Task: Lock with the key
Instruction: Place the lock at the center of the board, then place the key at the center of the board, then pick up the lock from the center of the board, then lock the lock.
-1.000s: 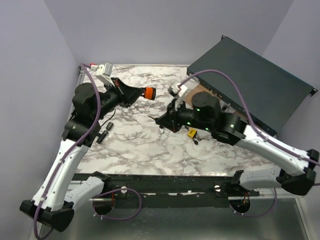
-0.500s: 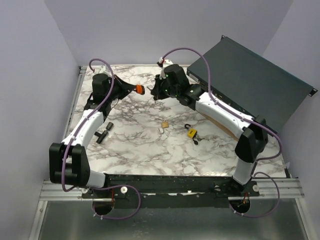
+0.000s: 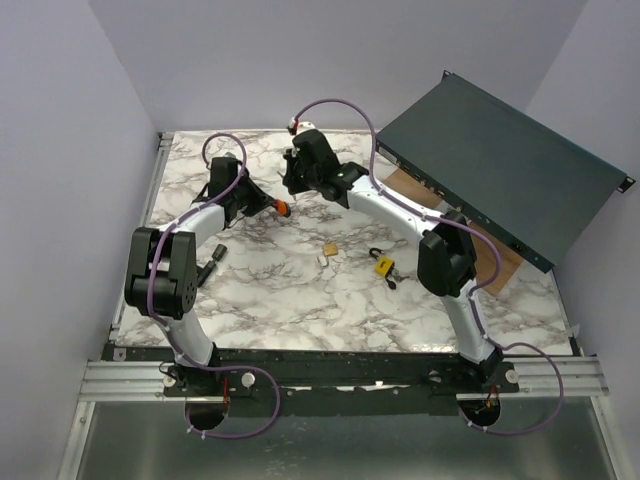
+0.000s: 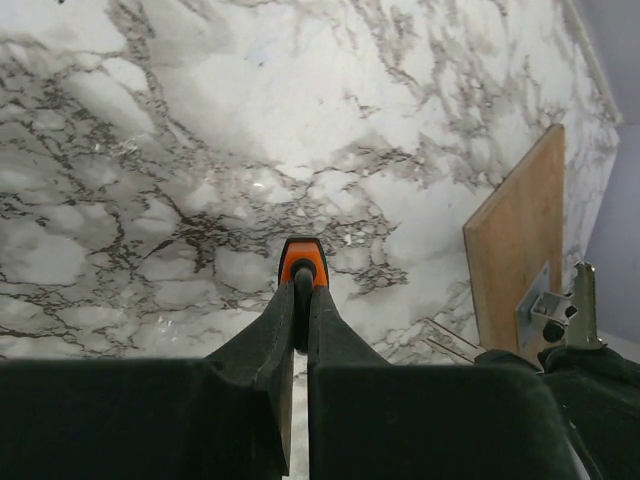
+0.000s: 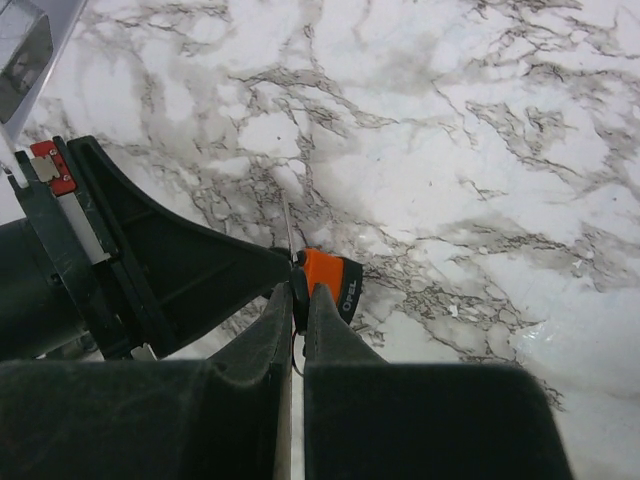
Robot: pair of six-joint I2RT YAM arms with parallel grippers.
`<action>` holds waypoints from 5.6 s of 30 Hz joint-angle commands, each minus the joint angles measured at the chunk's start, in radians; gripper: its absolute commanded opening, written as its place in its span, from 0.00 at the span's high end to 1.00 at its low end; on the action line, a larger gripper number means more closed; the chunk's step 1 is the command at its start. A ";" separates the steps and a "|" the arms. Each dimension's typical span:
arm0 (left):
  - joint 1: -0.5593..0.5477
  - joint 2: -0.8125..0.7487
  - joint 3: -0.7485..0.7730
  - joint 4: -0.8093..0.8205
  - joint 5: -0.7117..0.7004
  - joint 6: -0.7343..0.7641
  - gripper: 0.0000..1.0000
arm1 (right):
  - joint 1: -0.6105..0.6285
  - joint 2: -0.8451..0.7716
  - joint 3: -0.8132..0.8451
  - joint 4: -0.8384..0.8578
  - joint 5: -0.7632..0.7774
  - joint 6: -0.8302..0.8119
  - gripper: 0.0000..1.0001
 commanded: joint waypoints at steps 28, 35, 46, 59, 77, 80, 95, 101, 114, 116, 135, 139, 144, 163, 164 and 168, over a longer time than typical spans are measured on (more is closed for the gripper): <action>0.026 -0.224 -0.096 -0.303 -0.239 -0.132 0.35 | 0.081 0.160 0.072 -0.044 0.039 0.006 0.99; 0.027 -0.395 -0.130 -0.345 -0.246 -0.103 0.33 | 0.113 0.252 0.185 -0.098 0.069 -0.001 0.99; 0.027 -0.626 -0.198 -0.378 -0.162 -0.039 0.33 | 0.113 0.333 0.257 -0.135 0.132 -0.010 0.89; 0.026 -0.734 -0.214 -0.398 -0.074 -0.002 0.33 | 0.113 0.214 0.188 -0.174 0.150 0.025 0.31; -0.013 -0.840 -0.252 -0.430 0.021 0.061 0.33 | 0.112 -0.268 -0.598 -0.064 0.341 0.200 0.33; -0.019 -0.842 -0.250 -0.438 0.023 0.069 0.33 | 0.110 -0.236 -0.596 -0.060 0.361 0.188 0.33; -0.021 -0.836 -0.261 -0.449 0.029 0.079 0.33 | 0.074 -0.152 -0.633 0.020 0.316 0.166 0.43; -0.021 -0.820 -0.256 -0.443 0.035 0.074 0.33 | 0.069 -0.154 -0.669 0.041 0.282 0.175 0.51; -0.047 -0.758 -0.216 -0.460 0.103 0.118 0.34 | 0.070 -0.297 -0.753 0.091 0.181 0.118 0.86; -0.052 -0.736 -0.201 -0.472 0.138 0.144 0.36 | 0.070 -0.365 -0.777 0.117 0.125 0.068 0.87; -0.191 -0.602 -0.056 -0.513 0.477 0.242 0.44 | 0.225 -0.772 -0.810 0.093 -0.188 -0.219 0.87; -0.199 -0.606 -0.079 -0.531 0.494 0.236 0.47 | 0.237 -0.796 -0.803 0.084 -0.188 -0.232 0.86; -0.199 -0.626 -0.109 -0.528 0.526 0.222 0.48 | 0.246 -0.803 -0.793 0.074 -0.184 -0.243 0.86; -0.200 -0.612 -0.162 -0.468 0.662 0.160 0.56 | 0.287 -0.780 -0.740 0.062 -0.195 -0.267 0.86; -0.200 -0.611 -0.165 -0.456 0.666 0.152 0.57 | 0.289 -0.777 -0.739 0.061 -0.191 -0.269 0.86; -0.205 -0.603 -0.172 -0.443 0.674 0.141 0.60 | 0.293 -0.773 -0.740 0.062 -0.179 -0.272 0.86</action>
